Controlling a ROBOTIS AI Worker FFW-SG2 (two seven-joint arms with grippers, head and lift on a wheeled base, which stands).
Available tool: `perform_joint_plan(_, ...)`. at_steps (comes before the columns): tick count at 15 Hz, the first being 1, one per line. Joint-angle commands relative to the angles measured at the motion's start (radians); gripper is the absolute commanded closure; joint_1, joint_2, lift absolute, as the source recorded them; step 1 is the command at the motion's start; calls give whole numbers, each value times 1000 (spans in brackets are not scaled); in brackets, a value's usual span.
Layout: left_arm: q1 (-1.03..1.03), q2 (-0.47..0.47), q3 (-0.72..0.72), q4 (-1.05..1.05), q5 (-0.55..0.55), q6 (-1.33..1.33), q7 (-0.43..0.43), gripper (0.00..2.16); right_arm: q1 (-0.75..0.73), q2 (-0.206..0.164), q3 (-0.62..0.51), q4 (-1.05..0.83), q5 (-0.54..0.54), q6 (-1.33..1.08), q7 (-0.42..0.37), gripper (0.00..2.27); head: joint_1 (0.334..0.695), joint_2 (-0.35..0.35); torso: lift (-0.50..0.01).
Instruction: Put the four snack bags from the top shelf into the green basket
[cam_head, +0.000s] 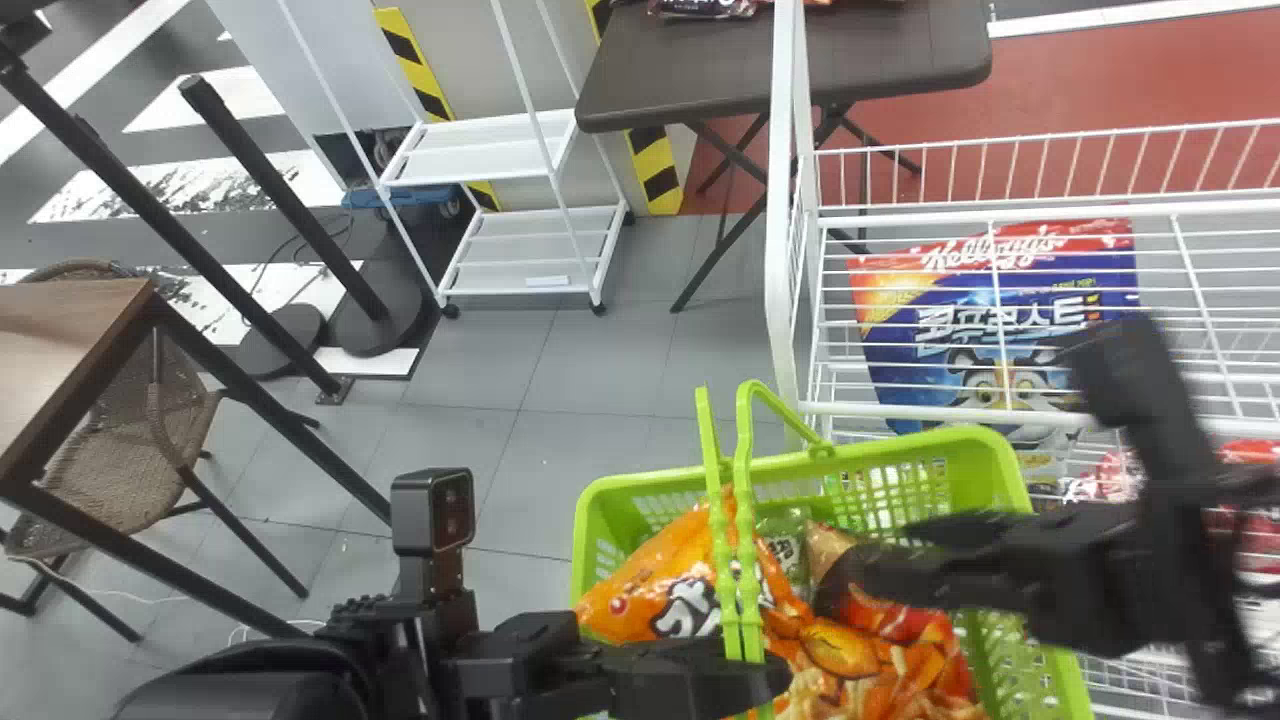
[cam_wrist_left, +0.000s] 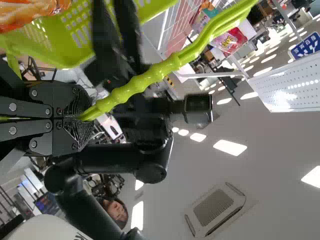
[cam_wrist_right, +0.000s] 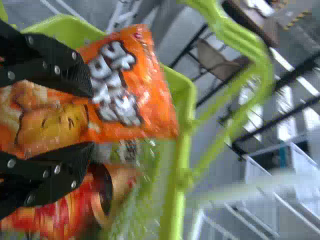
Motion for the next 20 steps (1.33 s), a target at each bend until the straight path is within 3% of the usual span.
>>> perform_joint_plan(1,3,0,3,2,4,0,-11,2148,21,-1,-209,-58,-3,-46,5,12,695,339,-4)
perform_joint_plan(2,7,1,9,2,10,0,-11,2148,7,-1,-273,-44,37,-98,4,12,695,227,-4)
perform_joint_plan(3,9,1,13,2,13,0,-11,2148,-14,-1,-304,-8,103,-159,2,12,695,227,-4)
perform_joint_plan(4,10,3,15,4,15,0,-11,2148,-36,-1,-313,51,217,-276,-7,12,695,93,-4)
perform_joint_plan(5,12,3,18,5,18,0,-11,2148,-56,2,-315,124,325,-432,-13,12,695,30,-4)
perform_joint_plan(8,15,6,18,18,22,-7,-11,2148,-163,3,-372,384,436,-656,-15,12,695,-152,-4)
perform_joint_plan(13,21,6,32,42,31,-22,-11,2148,-295,5,-441,766,549,-1009,-45,29,695,-286,-4)
perform_joint_plan(18,20,12,33,59,33,-31,-11,2148,-468,5,-442,1108,677,-1123,-64,60,695,-330,-4)
perform_joint_plan(20,17,17,33,74,34,-40,-11,2148,-522,3,-435,1203,729,-1181,-116,137,695,-332,-4)
